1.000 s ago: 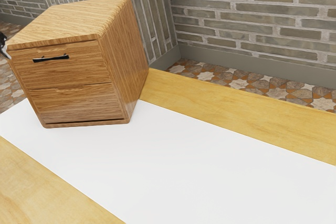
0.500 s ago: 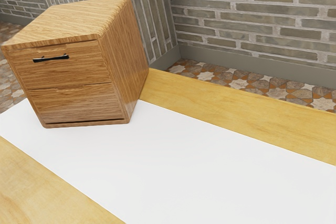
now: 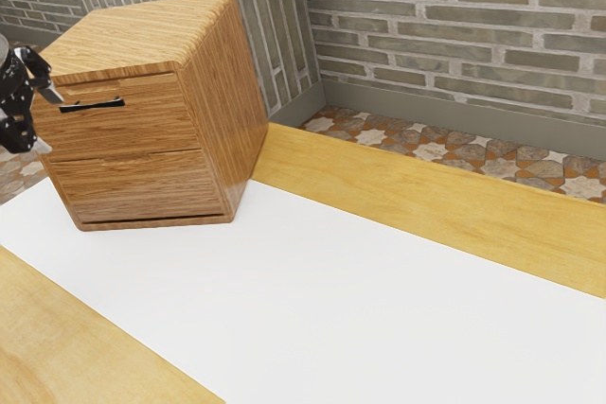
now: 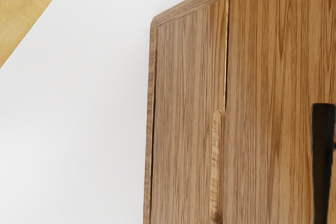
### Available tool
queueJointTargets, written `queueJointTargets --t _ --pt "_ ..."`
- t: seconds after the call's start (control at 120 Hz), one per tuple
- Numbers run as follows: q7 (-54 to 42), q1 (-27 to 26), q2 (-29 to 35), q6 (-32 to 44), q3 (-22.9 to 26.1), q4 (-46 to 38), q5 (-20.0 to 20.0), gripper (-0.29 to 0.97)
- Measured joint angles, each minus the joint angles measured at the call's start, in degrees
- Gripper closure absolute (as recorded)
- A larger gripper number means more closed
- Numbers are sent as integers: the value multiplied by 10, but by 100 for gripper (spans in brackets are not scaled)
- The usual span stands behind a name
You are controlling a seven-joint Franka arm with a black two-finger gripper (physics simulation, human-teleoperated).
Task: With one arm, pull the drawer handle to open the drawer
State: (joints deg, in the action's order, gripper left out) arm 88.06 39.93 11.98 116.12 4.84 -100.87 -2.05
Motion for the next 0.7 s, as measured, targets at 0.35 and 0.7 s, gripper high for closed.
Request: queueJointTargets --t 0.35,0.7 --pt "29 1 -54 29 -3 32 2 3" --pt "41 -1 -70 61 0 42 3 3"
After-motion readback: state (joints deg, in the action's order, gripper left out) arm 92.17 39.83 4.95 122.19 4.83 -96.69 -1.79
